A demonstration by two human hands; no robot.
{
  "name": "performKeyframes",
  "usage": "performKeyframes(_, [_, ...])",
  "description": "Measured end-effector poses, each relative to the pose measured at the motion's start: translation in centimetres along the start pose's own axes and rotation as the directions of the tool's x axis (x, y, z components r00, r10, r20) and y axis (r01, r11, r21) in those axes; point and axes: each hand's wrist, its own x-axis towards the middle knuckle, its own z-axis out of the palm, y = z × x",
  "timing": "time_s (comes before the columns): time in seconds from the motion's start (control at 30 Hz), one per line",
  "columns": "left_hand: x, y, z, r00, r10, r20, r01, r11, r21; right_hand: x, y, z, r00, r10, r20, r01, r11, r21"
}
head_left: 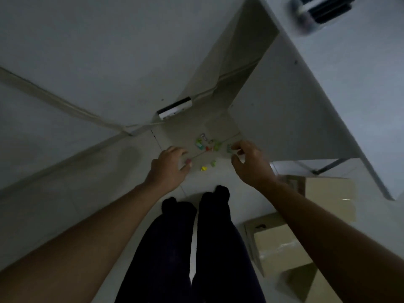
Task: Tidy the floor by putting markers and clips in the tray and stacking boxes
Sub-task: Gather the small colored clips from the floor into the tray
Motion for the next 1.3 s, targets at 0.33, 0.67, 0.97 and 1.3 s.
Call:
performKeyframes(0.33, [7.9, -9.6, 16.4, 0.995, -0.081, -0.054, 0.075, 0.992, -0.106, 5.9, 14.4, 16.3, 0.984, 0.066, 0.163, -0.087, 0.988, 0.128])
performKeyframes(0.67, [20.2, -20.6, 35.3, 0.998, -0.04, -0.048, 0.036, 0.994, -0.1, 14.9, 33.4, 32.2, 0.963, -0.005, 0.27, 0.025, 0.997, -0.068])
performKeyframes(0.97, [26.6, -29.0, 42.6, 0.987, 0.071, -0.146, -0.055, 0.993, 0.108, 18.6, 41.0, 40.7, 0.924, -0.136, 0.357, 0.212, 0.96, -0.183])
performKeyframes(1.3, [27.5, -33.7, 44.1, 0.963, 0.125, -0.241, -0.014, 0.91, 0.415, 19.6, 42.5, 43.7, 0.963, -0.171, 0.208, 0.21, 0.96, -0.183])
